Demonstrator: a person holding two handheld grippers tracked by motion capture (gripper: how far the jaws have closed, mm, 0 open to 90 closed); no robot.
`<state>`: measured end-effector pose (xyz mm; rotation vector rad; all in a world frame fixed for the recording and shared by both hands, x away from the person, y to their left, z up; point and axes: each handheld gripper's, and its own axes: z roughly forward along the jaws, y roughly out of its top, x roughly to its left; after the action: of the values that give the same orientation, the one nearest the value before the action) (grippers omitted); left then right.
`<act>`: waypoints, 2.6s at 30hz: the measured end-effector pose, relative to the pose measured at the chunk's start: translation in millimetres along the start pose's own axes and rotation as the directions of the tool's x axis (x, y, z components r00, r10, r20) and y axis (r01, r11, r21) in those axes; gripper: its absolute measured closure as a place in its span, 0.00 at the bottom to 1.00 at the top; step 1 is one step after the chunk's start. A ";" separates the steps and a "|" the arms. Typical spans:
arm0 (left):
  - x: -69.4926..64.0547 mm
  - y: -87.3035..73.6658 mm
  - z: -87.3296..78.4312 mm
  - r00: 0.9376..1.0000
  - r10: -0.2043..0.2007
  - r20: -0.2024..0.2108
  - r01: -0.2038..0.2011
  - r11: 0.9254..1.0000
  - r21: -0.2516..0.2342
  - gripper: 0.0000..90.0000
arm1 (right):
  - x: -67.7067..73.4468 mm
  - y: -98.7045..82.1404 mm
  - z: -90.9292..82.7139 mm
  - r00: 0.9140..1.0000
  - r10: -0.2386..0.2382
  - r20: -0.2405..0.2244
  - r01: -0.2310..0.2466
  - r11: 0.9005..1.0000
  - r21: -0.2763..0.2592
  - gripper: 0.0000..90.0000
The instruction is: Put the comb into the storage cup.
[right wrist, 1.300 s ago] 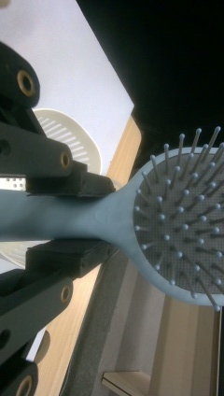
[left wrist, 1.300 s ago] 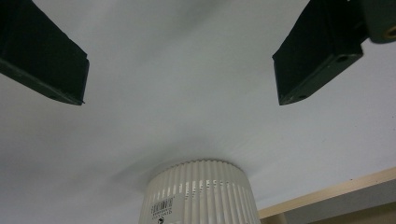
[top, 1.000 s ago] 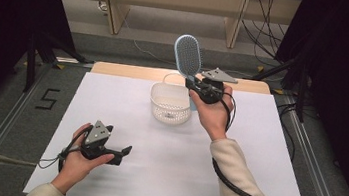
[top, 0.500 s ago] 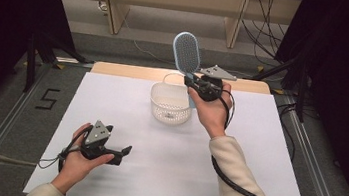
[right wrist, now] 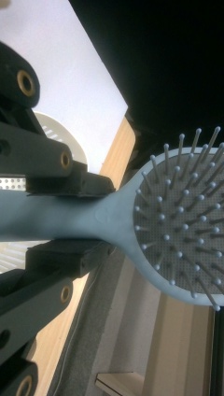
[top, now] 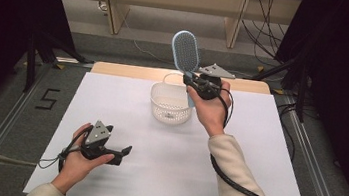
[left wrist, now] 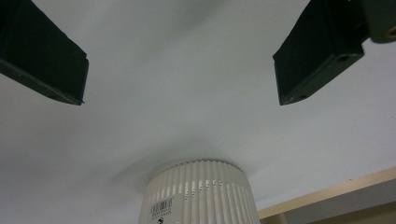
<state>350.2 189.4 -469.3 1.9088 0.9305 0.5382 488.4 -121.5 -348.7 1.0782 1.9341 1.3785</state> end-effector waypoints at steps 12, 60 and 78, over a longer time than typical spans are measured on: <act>-0.1 0.2 0.1 1.000 0.003 0.000 -0.003 1.000 0.000 0.03 | 1.1 1.9 1.1 1.000 -0.001 -0.003 0.001 1.000 -0.002 0.78; -0.2 0.5 0.2 1.000 0.006 0.001 -0.006 1.000 0.001 0.03 | 8.4 8.7 15.1 1.000 -0.015 -0.016 0.014 1.000 -0.006 0.78; -0.6 0.5 0.4 1.000 0.008 0.003 -0.008 1.000 0.002 0.03 | 9.2 8.7 17.0 1.000 -0.012 -0.016 0.012 1.000 -0.006 0.78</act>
<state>350.3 188.5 -469.1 1.9151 0.9225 0.5395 499.4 -103.5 -346.1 1.0539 1.9441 1.3898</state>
